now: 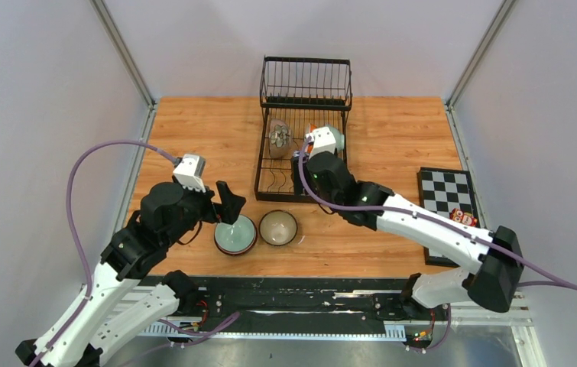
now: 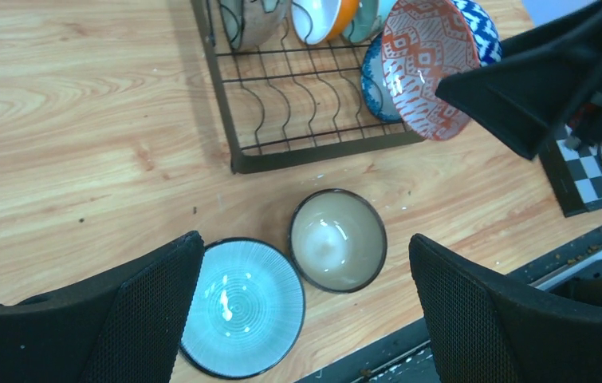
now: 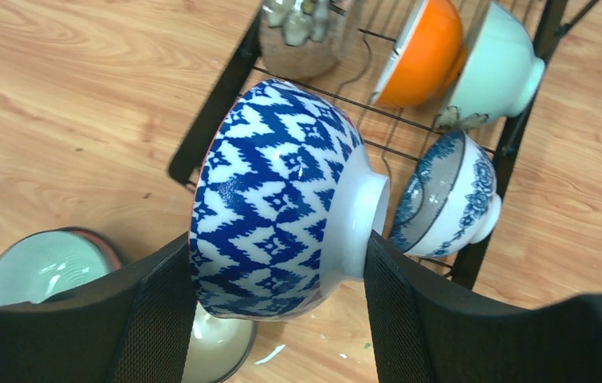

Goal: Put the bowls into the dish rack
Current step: Place the bowl in the dish rack.

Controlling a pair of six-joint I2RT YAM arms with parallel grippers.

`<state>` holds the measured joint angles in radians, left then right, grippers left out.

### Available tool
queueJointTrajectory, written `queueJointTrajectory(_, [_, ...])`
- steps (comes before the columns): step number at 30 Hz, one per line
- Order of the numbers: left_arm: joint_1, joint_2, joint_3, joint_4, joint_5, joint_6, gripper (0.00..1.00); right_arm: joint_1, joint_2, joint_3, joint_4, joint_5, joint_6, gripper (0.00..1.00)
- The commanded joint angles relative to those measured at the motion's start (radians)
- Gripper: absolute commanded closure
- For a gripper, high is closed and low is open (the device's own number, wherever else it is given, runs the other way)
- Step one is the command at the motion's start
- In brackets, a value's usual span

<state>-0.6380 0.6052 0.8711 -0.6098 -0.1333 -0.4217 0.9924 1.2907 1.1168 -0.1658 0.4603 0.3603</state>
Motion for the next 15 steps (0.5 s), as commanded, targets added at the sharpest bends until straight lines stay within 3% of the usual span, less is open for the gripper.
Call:
queueJointTrajectory(1, [0.000, -0.038, 0.022, -0.090, -0.066, 0.053, 0.00, -0.076, 0.064, 0.056, -0.013, -0.006, 0.000, 0.97])
queueJointTrajectory(15, [0.001, -0.040, -0.047, -0.113, -0.079, 0.075, 0.00, -0.229, 0.303, 0.134, -0.034, -0.128, 0.020, 0.97])
